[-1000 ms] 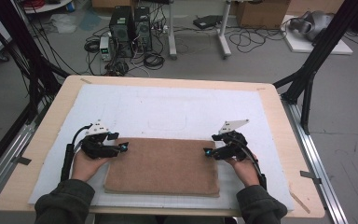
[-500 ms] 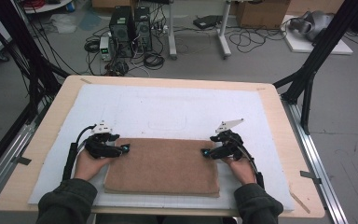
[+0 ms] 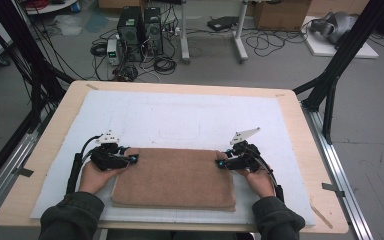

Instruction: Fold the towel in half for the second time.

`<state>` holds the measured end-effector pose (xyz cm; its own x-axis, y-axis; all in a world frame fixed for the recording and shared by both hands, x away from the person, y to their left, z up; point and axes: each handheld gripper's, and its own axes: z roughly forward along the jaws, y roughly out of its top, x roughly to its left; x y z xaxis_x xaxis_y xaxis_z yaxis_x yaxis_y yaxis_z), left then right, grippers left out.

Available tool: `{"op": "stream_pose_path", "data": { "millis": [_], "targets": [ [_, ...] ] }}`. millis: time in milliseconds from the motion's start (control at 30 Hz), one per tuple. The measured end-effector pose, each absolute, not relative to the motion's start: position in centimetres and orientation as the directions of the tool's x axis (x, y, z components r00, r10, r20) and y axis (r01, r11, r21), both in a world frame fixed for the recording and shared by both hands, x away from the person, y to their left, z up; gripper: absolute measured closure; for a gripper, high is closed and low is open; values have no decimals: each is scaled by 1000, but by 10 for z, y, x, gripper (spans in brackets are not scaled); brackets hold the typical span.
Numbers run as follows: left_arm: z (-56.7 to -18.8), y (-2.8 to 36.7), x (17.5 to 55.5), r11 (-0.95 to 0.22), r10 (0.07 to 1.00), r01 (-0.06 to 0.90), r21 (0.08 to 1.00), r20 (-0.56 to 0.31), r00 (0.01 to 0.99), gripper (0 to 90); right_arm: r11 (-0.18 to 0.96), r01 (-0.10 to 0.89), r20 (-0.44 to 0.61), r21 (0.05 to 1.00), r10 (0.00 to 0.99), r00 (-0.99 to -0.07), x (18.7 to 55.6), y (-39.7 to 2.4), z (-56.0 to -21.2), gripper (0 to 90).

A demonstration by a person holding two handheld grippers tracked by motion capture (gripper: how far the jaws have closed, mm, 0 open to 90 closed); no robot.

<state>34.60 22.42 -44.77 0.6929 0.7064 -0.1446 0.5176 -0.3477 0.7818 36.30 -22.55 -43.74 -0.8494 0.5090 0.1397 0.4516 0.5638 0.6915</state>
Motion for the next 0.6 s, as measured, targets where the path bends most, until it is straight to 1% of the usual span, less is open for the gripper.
{"op": "stream_pose_path", "data": {
  "millis": [33, 133, 267, 400, 600],
  "targets": [
    [-448, 223, 345, -338, 708, 520, 784, -153, 690, 596, 567, 448, 137, 692, 506, -852, 363, -225, -437, 637],
    [-446, 222, 344, -352, 708, 513, 783, -137, 693, 649, 570, 443, 129, 692, 506, -853, 362, -225, -436, 674],
    [-443, 220, 341, -370, 715, 497, 785, -101, 692, 700, 571, 441, 124, 692, 507, -853, 360, -225, -434, 705],
    [-440, 218, 338, -370, 724, 490, 789, -86, 685, 724, 556, 447, 134, 701, 513, -848, 360, -227, -433, 721],
    [-433, 218, 336, -319, 742, 488, 812, -105, 662, 735, 543, 432, 113, 720, 523, -845, 359, -229, -426, 737]
  ]
}}
